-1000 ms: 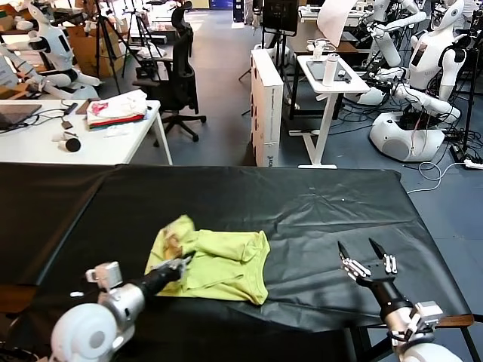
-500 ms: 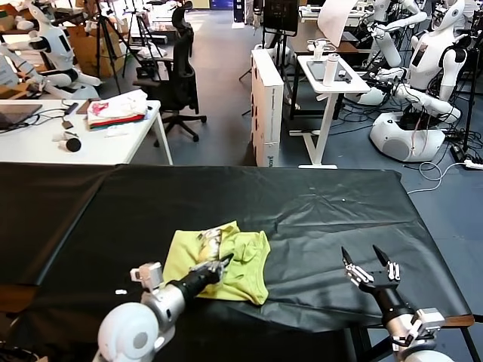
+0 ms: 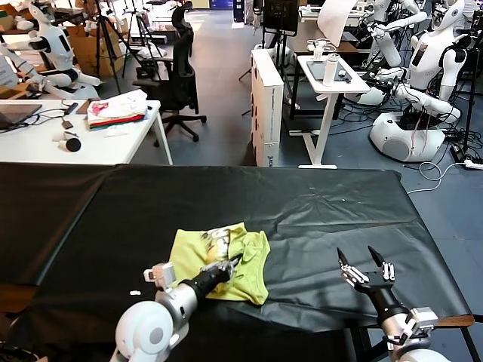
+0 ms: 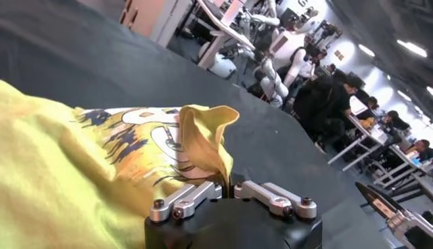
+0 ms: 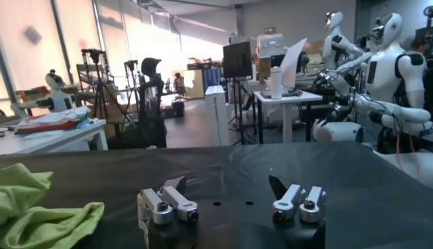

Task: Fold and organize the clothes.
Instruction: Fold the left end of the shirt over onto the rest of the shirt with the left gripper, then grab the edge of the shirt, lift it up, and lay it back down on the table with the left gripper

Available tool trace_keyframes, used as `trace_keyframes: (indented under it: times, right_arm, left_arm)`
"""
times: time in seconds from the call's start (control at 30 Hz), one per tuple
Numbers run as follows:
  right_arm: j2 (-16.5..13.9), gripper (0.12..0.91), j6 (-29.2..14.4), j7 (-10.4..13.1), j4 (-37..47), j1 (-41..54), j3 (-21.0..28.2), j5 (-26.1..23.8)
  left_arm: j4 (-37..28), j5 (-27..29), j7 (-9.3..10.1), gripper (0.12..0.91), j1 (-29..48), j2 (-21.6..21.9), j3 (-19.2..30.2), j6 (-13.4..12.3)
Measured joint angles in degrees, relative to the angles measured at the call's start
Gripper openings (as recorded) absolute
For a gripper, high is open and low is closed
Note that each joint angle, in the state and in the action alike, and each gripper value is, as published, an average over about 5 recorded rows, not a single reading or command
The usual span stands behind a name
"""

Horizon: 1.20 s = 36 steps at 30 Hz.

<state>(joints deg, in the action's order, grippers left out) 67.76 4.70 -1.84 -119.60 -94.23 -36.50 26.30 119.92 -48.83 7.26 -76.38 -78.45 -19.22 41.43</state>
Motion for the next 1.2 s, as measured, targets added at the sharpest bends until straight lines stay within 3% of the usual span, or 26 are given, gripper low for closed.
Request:
trace_keyframes:
  times: [0.17, 0.27, 0.43, 0.53, 0.63, 0.8, 0.9, 1.03, 1.2]
  right_arm:
    - [-0.8, 0.907, 0.1, 0.0, 0.8, 1.3, 1.7, -0.4]
    - [-1.6, 0.907, 0.2, -0.5, 1.3, 2.0, 3.0, -0.7]
    - [-4.0, 0.907, 0.1, -2.4, 2.3, 3.6, 6.1, -1.2]
    - [-6.4, 0.907, -0.3, -3.9, 2.7, 4.5, 8.4, -1.5]
    - [-9.4, 0.907, -1.1, -5.6, 2.5, 5.0, 11.0, -2.4]
    - [-14.9, 0.907, -3.2, -8.8, 1.3, 6.1, 16.4, -5.8]
    - [-18.3, 0.907, -4.8, -11.2, 0.6, 7.2, 19.9, -8.9]
    - [-22.1, 0.907, -6.9, -13.6, 0.8, 9.6, 24.7, -14.0]
    - [-23.9, 0.907, -9.0, -15.5, 2.4, 14.2, 30.7, -21.2]
  left_arm:
    - [-1.0, 0.5, 0.39, 0.197, -0.3, -1.9, -0.1, 0.0]
    - [-1.2, 1.6, 0.42, 0.250, -0.8, -3.1, -0.1, 0.0]
    - [-0.1, 2.4, 1.05, 0.528, -2.2, -5.7, 0.3, 0.4]
    - [1.1, 2.6, 1.49, 0.717, -3.3, -7.2, 1.0, 0.6]
    - [2.1, 1.7, 1.85, 0.857, -4.3, -8.6, 1.9, 0.7]
    - [3.4, -3.4, 2.98, 0.905, -5.6, -11.3, 2.8, 0.8]
    - [4.6, -5.3, 2.40, 0.907, -5.9, -12.2, 2.6, 0.8]
    - [6.9, -5.4, -0.30, 0.907, -5.5, -11.8, 1.3, 0.8]
    - [8.6, -1.4, -4.19, 0.907, -4.0, -9.0, -2.3, -0.1]
